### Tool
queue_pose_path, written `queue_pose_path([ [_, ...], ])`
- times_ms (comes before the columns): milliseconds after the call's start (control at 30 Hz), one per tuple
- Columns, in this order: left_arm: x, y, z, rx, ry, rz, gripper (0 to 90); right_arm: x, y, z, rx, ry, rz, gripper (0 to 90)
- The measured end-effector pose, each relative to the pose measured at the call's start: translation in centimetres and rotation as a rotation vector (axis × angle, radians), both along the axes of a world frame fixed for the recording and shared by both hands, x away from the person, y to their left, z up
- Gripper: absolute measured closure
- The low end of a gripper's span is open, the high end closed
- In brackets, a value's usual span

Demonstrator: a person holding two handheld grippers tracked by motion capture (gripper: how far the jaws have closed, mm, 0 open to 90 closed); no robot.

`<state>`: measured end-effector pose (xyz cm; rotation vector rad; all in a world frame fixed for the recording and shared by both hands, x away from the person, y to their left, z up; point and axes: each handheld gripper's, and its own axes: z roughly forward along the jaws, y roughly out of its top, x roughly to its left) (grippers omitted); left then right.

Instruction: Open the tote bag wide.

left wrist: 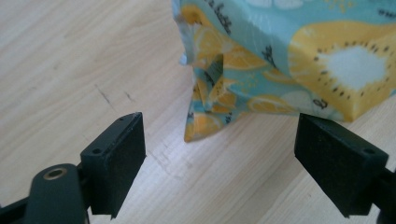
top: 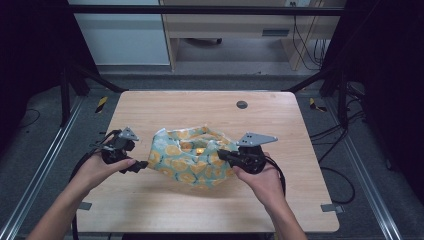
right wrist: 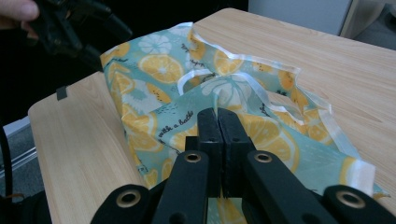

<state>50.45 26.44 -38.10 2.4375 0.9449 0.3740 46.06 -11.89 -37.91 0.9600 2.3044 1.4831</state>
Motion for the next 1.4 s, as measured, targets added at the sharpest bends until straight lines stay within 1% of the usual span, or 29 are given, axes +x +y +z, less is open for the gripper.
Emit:
queue_pose_path([
  [33, 0.0, 0.0, 0.0, 0.0, 0.0, 0.0, 16.3, 0.0, 0.0, 0.0, 0.0, 0.0, 0.0, 89.0],
  [67, 0.3, -0.3, 0.5, 0.001, -0.017, 0.0, 16.4, -0.4, -0.1, 0.0, 0.002, -0.01, 0.007, 89.0],
  [100, 0.3, -0.3, 0.5, 0.001, -0.017, 0.0, 16.9, -0.4, -0.1, 0.0, 0.002, -0.01, 0.007, 89.0],
  [133, 0.5, -0.5, 1.0, -0.008, -0.03, -0.005, 16.9, -0.6, -0.1, -0.1, 0.004, -0.012, 0.011, 89.0],
  [200, 0.6, -0.7, 1.5, -0.026, -0.044, -0.014, 18.1, -1.3, -0.1, -0.3, -0.01, -0.029, 0.021, 88.9],
  [267, 0.6, -0.9, 2.0, -0.039, -0.053, -0.017, 18.0, -1.5, -0.1, -0.4, -0.011, -0.031, 0.024, 89.0],
  [333, 0.5, -1.3, 2.6, -0.041, -0.064, -0.023, 18.1, -1.8, -0.1, -1.0, -0.02, -0.028, 0.025, 89.0],
  [367, 0.5, -1.3, 2.6, -0.041, -0.064, -0.023, 18.1, -1.8, -0.1, -1.0, -0.02, -0.028, 0.025, 89.0],
  [433, 0.7, -1.6, 2.9, -0.048, -0.072, -0.015, 18.2, -2.1, 0.0, -1.4, -0.024, -0.021, 0.035, 89.0],
  [467, 1.1, -2.1, 2.9, -0.048, -0.068, -0.015, 18.3, -2.3, 0.2, -1.7, -0.035, -0.021, 0.045, 89.0],
  [500, 1.1, -2.1, 2.9, -0.048, -0.068, -0.015, 18.2, -2.5, 0.2, -1.8, -0.038, -0.019, 0.048, 89.0],
  [633, 2.4, -3.3, 2.6, -0.06, -0.046, -0.031, 18.1, -2.9, 0.3, -2.1, -0.05, -0.026, 0.056, 89.0],
  [667, 2.7, -3.6, 2.6, -0.067, -0.043, -0.032, 18.0, -3.0, 0.4, -2.2, -0.052, -0.026, 0.057, 89.0],
  [733, 3.5, -4.4, 2.4, -0.066, -0.04, -0.038, 16.9, -3.2, 0.4, -2.4, -0.061, -0.024, 0.066, 88.9],
  [800, 3.7, -4.6, 2.3, -0.066, -0.038, -0.04, 16.2, -3.2, 0.5, -2.6, -0.064, -0.025, 0.069, 88.9],
  [900, 4.5, -5.5, 2.2, -0.062, -0.035, -0.038, 15.9, -3.3, 0.6, -2.8, -0.069, -0.021, 0.073, 88.7],
  [933, 4.7, -5.9, 2.1, -0.057, -0.029, -0.045, 15.6, -3.3, 0.6, -2.9, -0.072, -0.023, 0.074, 88.7],
  [967, 4.8, -6.1, 2.0, -0.058, -0.024, -0.046, 15.2, -3.3, 0.6, -2.9, -0.071, -0.023, 0.073, 88.6],
  [1000, 4.9, -6.4, 1.8, -0.05, -0.018, -0.047, 15.2, -3.4, 0.6, -2.9, -0.072, -0.023, 0.073, 88.4],
  [1067, 4.9, -6.8, 1.5, -0.034, -0.016, -0.057, 15.1, -3.4, 0.5, -3.0, -0.071, -0.025, 0.073, 88.2],
  [1133, 4.9, -7.1, 1.3, -0.026, -0.016, -0.056, 15.3, -3.5, 0.5, -3.0, -0.072, -0.024, 0.074, 88.1],
  [1233, 4.7, -7.4, 1.1, -0.013, -0.015, -0.075, 19.1, -3.5, 0.5, -3.0, -0.073, -0.023, 0.073, 88.0],
  [1300, 4.6, -7.4, 1.1, -0.019, -0.005, -0.085, 29.4, -3.5, 0.4, -3.1, -0.073, -0.021, 0.071, 87.9],
  [1333, 4.5, -7.4, 1.0, -0.023, 0.004, -0.09, 29.4, -3.5, 0.4, -3.1, -0.073, -0.021, 0.071, 87.9],
  [1400, 4.4, -7.6, 0.7, 0.002, 0.012, -0.105, 39.4, -3.4, 0.4, -3.1, -0.073, -0.02, 0.071, 87.9],
])
